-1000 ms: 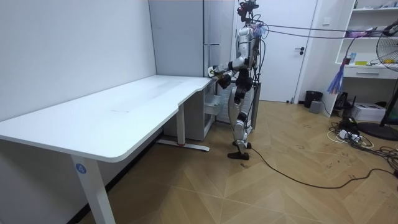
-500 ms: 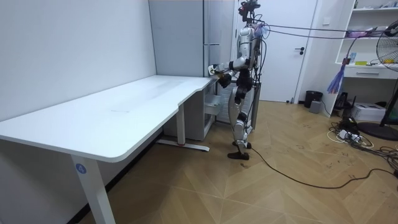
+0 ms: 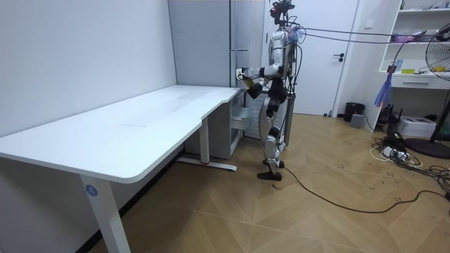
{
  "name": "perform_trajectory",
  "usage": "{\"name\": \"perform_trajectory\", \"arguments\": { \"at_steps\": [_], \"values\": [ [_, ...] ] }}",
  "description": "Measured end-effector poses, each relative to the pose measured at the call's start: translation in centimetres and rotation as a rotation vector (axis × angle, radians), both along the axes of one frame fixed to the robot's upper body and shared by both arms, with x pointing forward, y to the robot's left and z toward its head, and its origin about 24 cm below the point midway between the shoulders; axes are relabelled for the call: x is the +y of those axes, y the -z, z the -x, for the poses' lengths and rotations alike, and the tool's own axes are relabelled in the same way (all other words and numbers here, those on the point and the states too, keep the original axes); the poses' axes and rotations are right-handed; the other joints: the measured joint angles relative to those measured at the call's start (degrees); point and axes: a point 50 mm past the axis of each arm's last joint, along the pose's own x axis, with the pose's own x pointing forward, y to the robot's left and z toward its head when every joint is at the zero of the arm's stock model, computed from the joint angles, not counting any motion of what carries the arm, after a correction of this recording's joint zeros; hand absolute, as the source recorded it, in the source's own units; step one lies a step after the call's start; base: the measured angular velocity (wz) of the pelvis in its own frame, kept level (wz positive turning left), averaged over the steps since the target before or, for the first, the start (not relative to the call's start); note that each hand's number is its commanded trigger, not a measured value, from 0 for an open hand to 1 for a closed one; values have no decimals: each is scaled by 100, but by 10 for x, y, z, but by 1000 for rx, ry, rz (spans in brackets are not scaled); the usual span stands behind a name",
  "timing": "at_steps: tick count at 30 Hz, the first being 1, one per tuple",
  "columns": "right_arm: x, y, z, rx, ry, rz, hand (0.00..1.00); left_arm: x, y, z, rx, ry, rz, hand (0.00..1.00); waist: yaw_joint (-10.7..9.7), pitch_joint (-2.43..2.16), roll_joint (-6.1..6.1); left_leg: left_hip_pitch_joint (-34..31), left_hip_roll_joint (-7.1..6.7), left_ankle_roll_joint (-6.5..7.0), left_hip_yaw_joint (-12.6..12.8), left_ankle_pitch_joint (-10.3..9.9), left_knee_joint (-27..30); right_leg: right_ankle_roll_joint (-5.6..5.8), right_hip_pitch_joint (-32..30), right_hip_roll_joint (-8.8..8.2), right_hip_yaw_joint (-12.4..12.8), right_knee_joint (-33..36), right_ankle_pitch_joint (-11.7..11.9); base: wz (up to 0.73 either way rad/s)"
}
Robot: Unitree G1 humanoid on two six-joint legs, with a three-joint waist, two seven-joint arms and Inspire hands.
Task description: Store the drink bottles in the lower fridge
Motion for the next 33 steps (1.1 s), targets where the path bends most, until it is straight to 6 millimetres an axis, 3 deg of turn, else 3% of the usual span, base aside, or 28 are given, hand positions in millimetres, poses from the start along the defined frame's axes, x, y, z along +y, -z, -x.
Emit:
{"name": "perform_trajectory", "arguments": {
  "at_steps": [6,8,11,21,24,29,33],
  "values": [
    [1,0,-1,1,5,-6,100,1,-27,-2,-81,22,94,0,10,3,-5,-3,17,0,-11,-2,45,-8,2,4,-56,-4,18,1],
    [1,5,4,33,-4,18,100,-8,-56,-5,-163,75,237,0,86,6,-6,-24,24,-1,-17,-3,94,-12,-12,5,-72,-2,23,0],
    [4,8,7,47,-30,58,100,-14,-80,-6,-231,115,367,0,155,9,27,-21,27,-5,-15,-6,81,-13,-11,7,-68,1,23,0],
    [2,11,7,47,-22,109,100,-14,-86,-6,-239,119,425,0,214,-17,72,72,29,-8,0,-4,25,-13,69,16,-52,-1,23,0],
    [2,10,7,46,-21,109,100,-11,-87,-6,-249,116,413,0,212,-45,118,114,30,-9,1,-5,-5,-12,125,15,-67,-19,23,0],
    [-7,11,9,48,2,125,100,10,-123,-1,-449,56,446,0,336,-63,173,233,29,-27,8,9,-107,-12,154,18,-82,-18,23,-4],
    [-16,15,16,65,20,154,100,22,-132,-1,-522,-14,473,0,496,-39,197,403,30,-37,4,15,-213,-10,313,26,-150,-41,21,0]
  ]
}}
